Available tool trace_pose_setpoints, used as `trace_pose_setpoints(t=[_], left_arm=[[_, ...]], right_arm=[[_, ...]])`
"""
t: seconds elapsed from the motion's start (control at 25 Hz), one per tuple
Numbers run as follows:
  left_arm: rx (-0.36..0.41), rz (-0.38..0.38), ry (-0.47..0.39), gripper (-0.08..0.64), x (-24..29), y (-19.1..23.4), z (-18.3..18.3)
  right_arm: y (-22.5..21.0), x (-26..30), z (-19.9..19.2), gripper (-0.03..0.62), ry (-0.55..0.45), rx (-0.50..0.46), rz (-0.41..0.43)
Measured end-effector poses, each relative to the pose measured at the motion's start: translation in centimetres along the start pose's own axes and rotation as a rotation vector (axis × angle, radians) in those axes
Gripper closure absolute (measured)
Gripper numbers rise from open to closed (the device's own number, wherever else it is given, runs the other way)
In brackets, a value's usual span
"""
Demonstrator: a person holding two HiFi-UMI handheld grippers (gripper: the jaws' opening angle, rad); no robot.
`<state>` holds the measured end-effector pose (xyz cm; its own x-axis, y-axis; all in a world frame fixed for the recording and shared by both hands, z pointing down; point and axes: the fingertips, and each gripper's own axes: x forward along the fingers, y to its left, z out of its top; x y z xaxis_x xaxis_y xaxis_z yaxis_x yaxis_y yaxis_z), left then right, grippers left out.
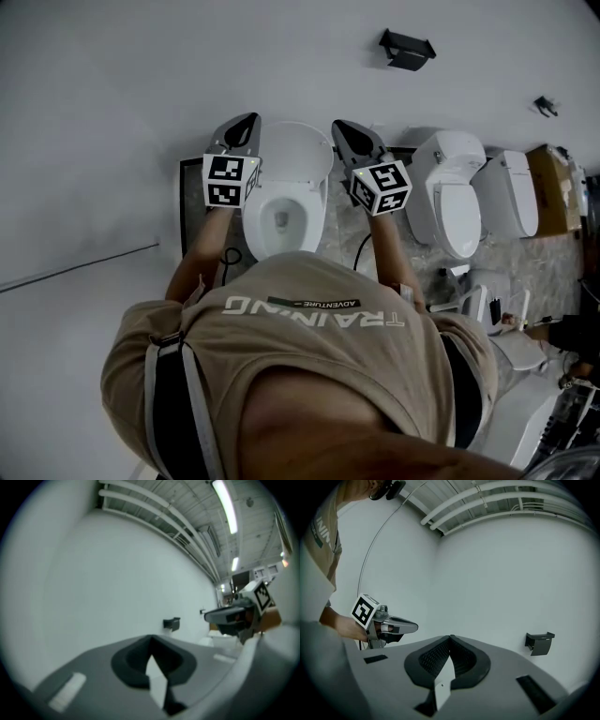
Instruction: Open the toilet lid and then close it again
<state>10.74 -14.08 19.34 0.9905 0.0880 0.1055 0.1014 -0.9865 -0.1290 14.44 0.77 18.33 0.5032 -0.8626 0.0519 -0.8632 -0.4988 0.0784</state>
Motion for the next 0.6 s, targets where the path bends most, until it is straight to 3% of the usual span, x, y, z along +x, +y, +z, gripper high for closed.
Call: trace_pose_setpoints(t=[0.2,0.6], left_arm=[[0.006,0.007,-0.041,0.555,-0.5,0.6,1.7],[-0.003,-0.020,0.078,0.555,1.5,1.3,-3.9]], right_arm=[[0.4,0.7,0.7,0.577,0.001,-0.006,0.003],[-2.3,4.0,-6.4,0.577,0.198,-0.028,-0.016]])
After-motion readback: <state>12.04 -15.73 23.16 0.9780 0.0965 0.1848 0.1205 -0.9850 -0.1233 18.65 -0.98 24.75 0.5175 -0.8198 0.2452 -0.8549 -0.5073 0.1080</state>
